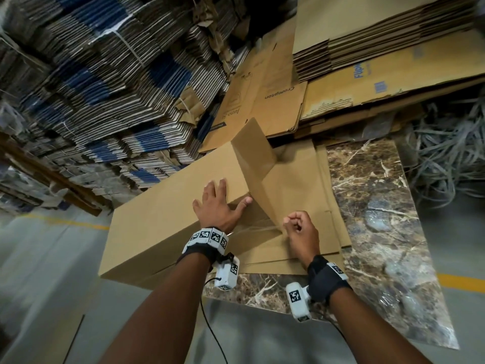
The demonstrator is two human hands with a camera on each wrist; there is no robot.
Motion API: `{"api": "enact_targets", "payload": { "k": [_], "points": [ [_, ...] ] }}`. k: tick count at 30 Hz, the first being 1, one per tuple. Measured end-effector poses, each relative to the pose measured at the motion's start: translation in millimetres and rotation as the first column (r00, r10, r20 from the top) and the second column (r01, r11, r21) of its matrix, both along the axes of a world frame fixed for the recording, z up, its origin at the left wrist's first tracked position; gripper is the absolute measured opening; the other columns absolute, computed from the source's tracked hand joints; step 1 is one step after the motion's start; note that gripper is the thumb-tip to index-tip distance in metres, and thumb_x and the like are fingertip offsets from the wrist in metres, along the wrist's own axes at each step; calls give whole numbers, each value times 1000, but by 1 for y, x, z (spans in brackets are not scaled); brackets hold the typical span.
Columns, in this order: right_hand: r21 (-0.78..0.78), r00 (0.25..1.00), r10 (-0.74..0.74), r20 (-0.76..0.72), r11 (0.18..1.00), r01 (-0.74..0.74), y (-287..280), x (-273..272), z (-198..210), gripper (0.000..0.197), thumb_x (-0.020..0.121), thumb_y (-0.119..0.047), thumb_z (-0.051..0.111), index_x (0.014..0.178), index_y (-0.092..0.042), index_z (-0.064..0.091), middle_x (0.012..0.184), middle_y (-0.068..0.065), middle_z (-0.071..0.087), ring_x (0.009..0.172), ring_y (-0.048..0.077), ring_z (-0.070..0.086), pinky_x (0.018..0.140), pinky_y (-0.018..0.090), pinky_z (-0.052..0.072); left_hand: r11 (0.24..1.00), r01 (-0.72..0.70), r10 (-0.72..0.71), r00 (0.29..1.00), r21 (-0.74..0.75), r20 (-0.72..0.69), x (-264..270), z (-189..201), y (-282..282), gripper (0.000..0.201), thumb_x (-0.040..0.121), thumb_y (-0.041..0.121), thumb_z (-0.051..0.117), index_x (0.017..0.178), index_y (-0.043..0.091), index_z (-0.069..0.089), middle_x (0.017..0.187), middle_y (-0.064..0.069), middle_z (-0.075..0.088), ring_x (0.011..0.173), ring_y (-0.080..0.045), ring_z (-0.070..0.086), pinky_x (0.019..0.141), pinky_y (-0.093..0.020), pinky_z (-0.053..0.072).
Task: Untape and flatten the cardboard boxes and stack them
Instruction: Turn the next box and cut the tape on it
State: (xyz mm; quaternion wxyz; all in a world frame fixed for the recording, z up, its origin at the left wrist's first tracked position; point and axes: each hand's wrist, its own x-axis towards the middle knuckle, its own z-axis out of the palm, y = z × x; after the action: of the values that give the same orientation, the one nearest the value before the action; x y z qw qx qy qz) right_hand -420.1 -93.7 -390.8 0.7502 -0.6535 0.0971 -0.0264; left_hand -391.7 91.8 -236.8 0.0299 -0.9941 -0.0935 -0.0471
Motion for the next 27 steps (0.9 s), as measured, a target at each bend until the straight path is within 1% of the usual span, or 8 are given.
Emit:
{"api": "enact_targets", "payload": {
  "k": [5, 8, 11, 14, 18, 21, 24, 27],
  "points": [
    [-49, 994, 98, -47, 994, -100, -12, -4, 6, 52, 85, -53, 76, 126, -36, 48, 75, 0, 66, 75, 15, 65, 70, 30, 50, 998, -60, 60, 997, -3, -58, 9, 2, -14, 108, 76, 96, 21, 161, 30, 11, 171, -8, 9, 156, -29, 12, 119, -65, 16],
    [-163, 969, 244, -40, 955, -247, -17, -9, 6, 41, 81, -59, 76, 114, -36, 66, 65, -15, 56, 66, 1, 54, 62, 19, 42, 997, -75, 71, 993, -34, -98, 13, 4, -15, 112, 74, 98, 21, 162, 30, 7, 171, -9, 5, 157, -29, 8, 119, -65, 13],
    [-245, 934, 356, -20, 904, -350, -16, -16, 4, 15, 83, -44, 81, 85, -31, 76, 56, -31, 58, 60, -11, 55, 57, 10, 36, 995, -77, 66, 985, -64, -160, 17, 7, -15, 113, 75, 97, 24, 163, 30, 3, 171, -9, -1, 158, -29, 3, 120, -66, 9],
    [-276, 956, 293, -14, 918, -285, -10, -21, 1, 27, 88, -41, 76, 64, -33, 67, 66, -21, 65, 69, -5, 59, 69, 24, 44, 995, -12, -12, 973, -100, -230, 17, 13, -4, 101, 86, 87, 35, 163, 31, 1, 171, -8, -6, 158, -27, -3, 122, -61, 5],
    [-364, 975, 209, -75, 905, -222, 7, -33, 9, 22, 94, -47, 65, 77, -34, 65, 109, 0, 58, 107, 19, 52, 97, 33, 40, 937, 188, -264, 933, -293, -247, 1, 30, 46, 94, 88, 68, 58, 163, 28, 17, 171, -6, 5, 158, -23, 5, 127, -46, 11],
    [-116, 986, 145, -82, 981, -154, 21, -48, 29, 20, 93, -45, 69, 83, -27, 71, 117, -2, 61, 111, 15, 57, 92, 31, 46, 932, 295, -339, 916, -211, -217, -24, 36, 95, 78, 96, 44, 66, 160, 37, 22, 171, 0, 11, 157, -22, 15, 124, -49, 21],
    [131, 990, 111, -90, 986, -99, 38, -59, 41, 31, 85, -49, 76, 89, -19, 71, 118, -6, 71, 111, 12, 66, 94, 35, 54, 956, 272, -291, 929, -111, -230, -58, 31, 143, 76, 99, 51, 58, 159, 46, 12, 171, 5, 5, 157, -20, 11, 122, -58, 20],
    [296, 990, 105, -89, 952, -74, 55, -67, 51, 36, 86, -35, 80, 106, -9, 65, 117, 5, 72, 112, 20, 67, 93, 37, 57, 985, 168, -175, 962, -49, -212, -98, 21, 201, 79, 96, 66, 49, 158, 50, 2, 172, 5, -1, 158, -20, 5, 120, -62, 20]
  ]
}}
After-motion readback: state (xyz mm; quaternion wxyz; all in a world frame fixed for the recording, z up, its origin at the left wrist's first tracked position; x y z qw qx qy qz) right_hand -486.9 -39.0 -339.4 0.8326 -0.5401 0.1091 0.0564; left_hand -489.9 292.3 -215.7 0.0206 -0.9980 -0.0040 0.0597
